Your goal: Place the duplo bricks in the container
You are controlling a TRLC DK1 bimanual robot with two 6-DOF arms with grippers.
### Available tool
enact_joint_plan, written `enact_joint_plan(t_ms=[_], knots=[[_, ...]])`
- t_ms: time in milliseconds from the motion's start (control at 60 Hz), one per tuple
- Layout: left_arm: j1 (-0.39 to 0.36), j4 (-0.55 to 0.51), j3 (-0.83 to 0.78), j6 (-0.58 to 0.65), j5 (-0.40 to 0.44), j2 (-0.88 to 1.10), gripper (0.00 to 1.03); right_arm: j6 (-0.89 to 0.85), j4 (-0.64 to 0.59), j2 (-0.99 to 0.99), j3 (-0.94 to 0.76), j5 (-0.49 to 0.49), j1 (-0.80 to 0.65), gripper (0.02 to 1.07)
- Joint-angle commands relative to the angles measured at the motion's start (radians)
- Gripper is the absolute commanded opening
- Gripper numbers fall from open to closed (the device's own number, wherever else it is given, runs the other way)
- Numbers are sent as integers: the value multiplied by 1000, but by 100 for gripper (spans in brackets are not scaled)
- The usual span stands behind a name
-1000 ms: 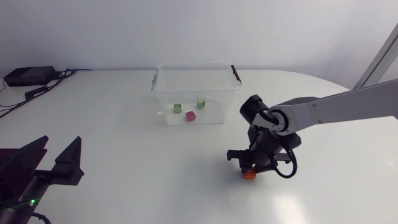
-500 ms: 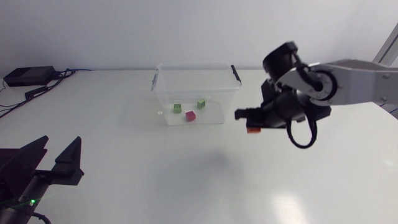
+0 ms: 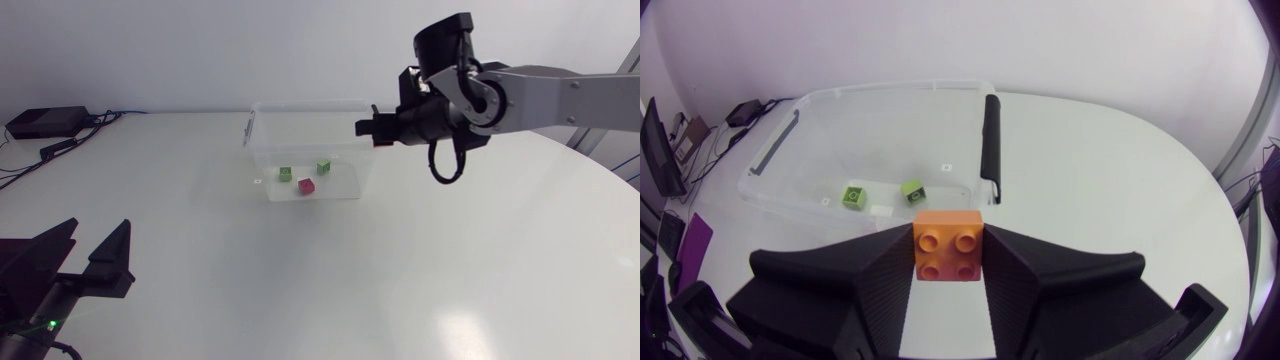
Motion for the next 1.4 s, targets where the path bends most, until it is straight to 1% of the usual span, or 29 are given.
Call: enact_joint_plan(t_ms=[0, 183, 467, 483, 517, 567, 583, 617, 650, 700, 733, 833, 967, 1100, 1133, 1200, 1250, 1383], knots=[[0, 7, -18, 7, -3, -10, 99, -34, 23, 54, 88, 9, 5, 8], [0, 7, -18, 7, -3, -10, 99, -38, 23, 94, 200, 6, 23, 8], [0, 7, -18, 7, -3, -10, 99, -46, -11, 261, 372, -1, 39, 9], [0, 7, -18, 7, -3, -10, 99, -44, -11, 269, 378, -4, 39, 11], [0, 7, -18, 7, -3, -10, 99, -44, -11, 280, 384, -5, 39, 31], [0, 7, -18, 7, -3, -10, 99, -40, -34, 286, 395, -2, 43, 66], [0, 7, -18, 7, -3, -10, 99, -34, -51, 289, 404, 1, 43, 73], [0, 7, -18, 7, -3, -10, 99, -23, -83, 293, 424, 6, 43, 81], [0, 7, -18, 7, -3, -10, 99, -18, -106, 295, 438, 6, 45, 87], [0, 7, -18, 7, -3, -10, 99, -9, -118, 295, 446, 6, 45, 98], [0, 7, -18, 7, -3, -10, 99, -7, -118, 290, 443, 6, 43, 102], [0, 7, -18, 7, -3, -10, 99, 2, -100, 267, 423, 6, 43, 102], [0, 7, -18, 7, -3, -10, 99, -9, -40, 195, 360, 21, 42, 102], [0, 7, -18, 7, -3, -10, 99, -34, -51, 89, 320, 44, 33, 102], [0, 7, -18, 7, -3, -10, 99, -37, -68, 60, 312, 49, 23, 102], [0, 7, -18, 7, -3, -10, 99, -57, -112, 7, 308, 88, 14, 102], [0, 7, -18, 7, -3, -10, 99, -81, -118, -44, 285, 118, 5, 102], [0, 7, -18, 7, -3, -10, 99, -107, -111, -207, 170, 121, -15, 102]])
